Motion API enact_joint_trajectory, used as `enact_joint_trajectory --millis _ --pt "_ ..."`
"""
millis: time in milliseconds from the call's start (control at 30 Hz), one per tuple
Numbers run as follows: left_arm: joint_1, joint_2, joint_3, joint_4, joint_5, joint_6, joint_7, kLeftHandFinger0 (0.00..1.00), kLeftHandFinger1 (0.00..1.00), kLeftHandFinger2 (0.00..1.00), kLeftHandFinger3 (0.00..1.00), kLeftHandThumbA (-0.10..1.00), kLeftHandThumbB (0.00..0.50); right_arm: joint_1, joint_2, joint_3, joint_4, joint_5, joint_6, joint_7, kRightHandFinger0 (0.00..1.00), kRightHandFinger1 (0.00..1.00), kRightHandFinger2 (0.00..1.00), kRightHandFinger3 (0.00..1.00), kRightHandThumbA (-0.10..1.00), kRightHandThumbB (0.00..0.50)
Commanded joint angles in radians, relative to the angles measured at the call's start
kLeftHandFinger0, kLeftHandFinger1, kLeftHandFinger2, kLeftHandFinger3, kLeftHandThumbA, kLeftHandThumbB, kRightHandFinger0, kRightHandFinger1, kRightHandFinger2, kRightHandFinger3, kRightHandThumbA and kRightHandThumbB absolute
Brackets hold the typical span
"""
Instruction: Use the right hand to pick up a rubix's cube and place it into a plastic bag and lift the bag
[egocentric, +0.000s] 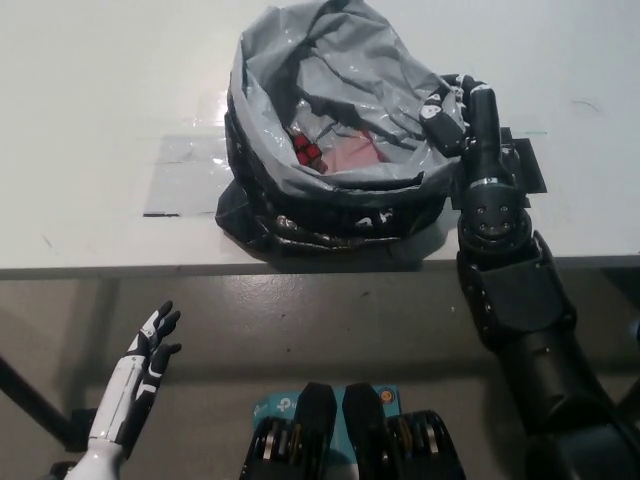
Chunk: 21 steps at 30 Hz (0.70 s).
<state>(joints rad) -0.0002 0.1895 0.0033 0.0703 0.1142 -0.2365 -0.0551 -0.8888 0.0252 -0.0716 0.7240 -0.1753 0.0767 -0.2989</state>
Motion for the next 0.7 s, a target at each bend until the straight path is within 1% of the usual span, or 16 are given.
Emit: enact_joint_trajectory --millis 0,33,133,200,233,267,333,400,433,467,500,533,567,600,633,667 --pt "-0.008 0.009 -0.003 -0.034 -0.004 -0.029 -0.006 0.89 1.0 1.0 1.0 1.0 0.09 -0.018 0.004 -0.015 -0.084 0.054 0.003 0.03 0.02 0.35 0.67 0.54 -0.06 0.242" --pt "-0.008 0.01 -0.003 -0.035 -0.006 -0.028 -0.008 0.88 1.0 1.0 1.0 1.0 0.086 -0.017 0.004 -0.014 -0.093 0.054 0.002 0.03 0.05 0.38 0.69 0.54 -0.06 0.244" --pt "-0.007 0.009 -0.003 -0.039 -0.006 -0.022 -0.008 0.87 1.0 1.0 1.0 1.0 0.088 -0.017 0.01 -0.011 -0.137 0.059 0.016 0.031 0.05 0.37 0.67 0.53 -0.05 0.243" --pt "-0.008 0.008 -0.003 -0.038 -0.005 -0.023 -0.007 0.86 1.0 1.0 1.0 1.0 0.085 -0.022 0.016 -0.01 -0.187 0.066 0.044 0.041 0.01 0.32 0.63 0.51 -0.06 0.221" --pt "-0.008 0.008 -0.003 -0.036 -0.005 -0.024 -0.006 0.86 1.0 1.0 1.0 1.0 0.085 -0.023 0.018 -0.008 -0.208 0.069 0.055 0.046 0.0 0.31 0.62 0.51 -0.06 0.219" --pt "-0.004 0.009 -0.005 -0.039 0.003 -0.017 -0.006 0.86 1.0 1.0 1.0 1.0 0.091 -0.027 0.022 0.006 -0.258 0.06 0.074 0.052 0.0 0.27 0.6 0.51 -0.07 0.2" --pt "0.0 0.009 -0.007 -0.041 0.007 -0.015 -0.006 0.86 0.99 1.0 1.0 1.0 0.085 -0.031 0.022 0.026 -0.301 0.032 0.074 0.046 0.0 0.28 0.64 0.59 -0.1 0.185" --pt "0.003 0.009 -0.008 -0.041 0.0 -0.02 -0.01 0.85 0.98 1.0 1.0 0.98 0.075 -0.049 0.025 0.042 -0.334 0.003 0.072 0.03 0.02 0.34 0.69 0.62 -0.1 0.191" --pt "0.003 0.009 -0.008 -0.041 0.0 -0.02 -0.01 0.85 0.98 1.0 1.0 0.98 0.075 -0.049 0.025 0.042 -0.334 0.003 0.072 0.03 0.02 0.34 0.69 0.62 -0.1 0.191" --pt "0.004 0.009 -0.008 -0.043 -0.006 -0.02 -0.013 0.85 0.98 1.0 1.0 0.98 0.073 -0.087 0.036 0.045 -0.367 0.014 0.065 0.027 0.1 0.47 0.79 0.59 -0.1 0.188" --pt "0.003 0.008 -0.008 -0.043 -0.006 -0.021 -0.012 0.85 0.99 1.0 1.0 0.98 0.069 -0.112 0.044 0.042 -0.378 0.025 0.053 0.023 0.1 0.46 0.76 0.54 -0.1 0.168" --pt "0.002 0.008 -0.008 -0.043 -0.004 -0.02 -0.011 0.85 0.99 1.0 1.0 0.99 0.07 -0.137 0.052 0.033 -0.386 0.046 0.042 0.024 0.06 0.42 0.72 0.52 -0.1 0.146" --pt "0.001 0.007 -0.008 -0.043 -0.002 -0.02 -0.011 0.85 0.99 1.0 1.0 0.99 0.07 -0.152 0.057 0.028 -0.391 0.059 0.035 0.024 0.06 0.42 0.72 0.52 -0.1 0.146" --pt "0.0 0.007 -0.008 -0.044 0.001 -0.016 -0.01 0.85 1.0 1.0 1.0 0.99 0.071 -0.178 0.066 0.014 -0.397 0.091 0.026 0.032 0.01 0.35 0.68 0.54 -0.1 0.121" --pt "0.001 0.006 -0.008 -0.044 0.002 -0.015 -0.01 0.85 1.0 1.0 1.0 0.99 0.072 -0.198 0.073 0.002 -0.397 0.115 0.022 0.038 0.0 0.31 0.68 0.58 -0.1 0.097" --pt "0.0 0.007 -0.008 -0.044 0.001 -0.015 -0.011 0.85 1.0 1.0 1.0 0.99 0.074 -0.225 0.082 -0.016 -0.394 0.149 0.024 0.044 0.0 0.3 0.7 0.6 -0.1 0.085"
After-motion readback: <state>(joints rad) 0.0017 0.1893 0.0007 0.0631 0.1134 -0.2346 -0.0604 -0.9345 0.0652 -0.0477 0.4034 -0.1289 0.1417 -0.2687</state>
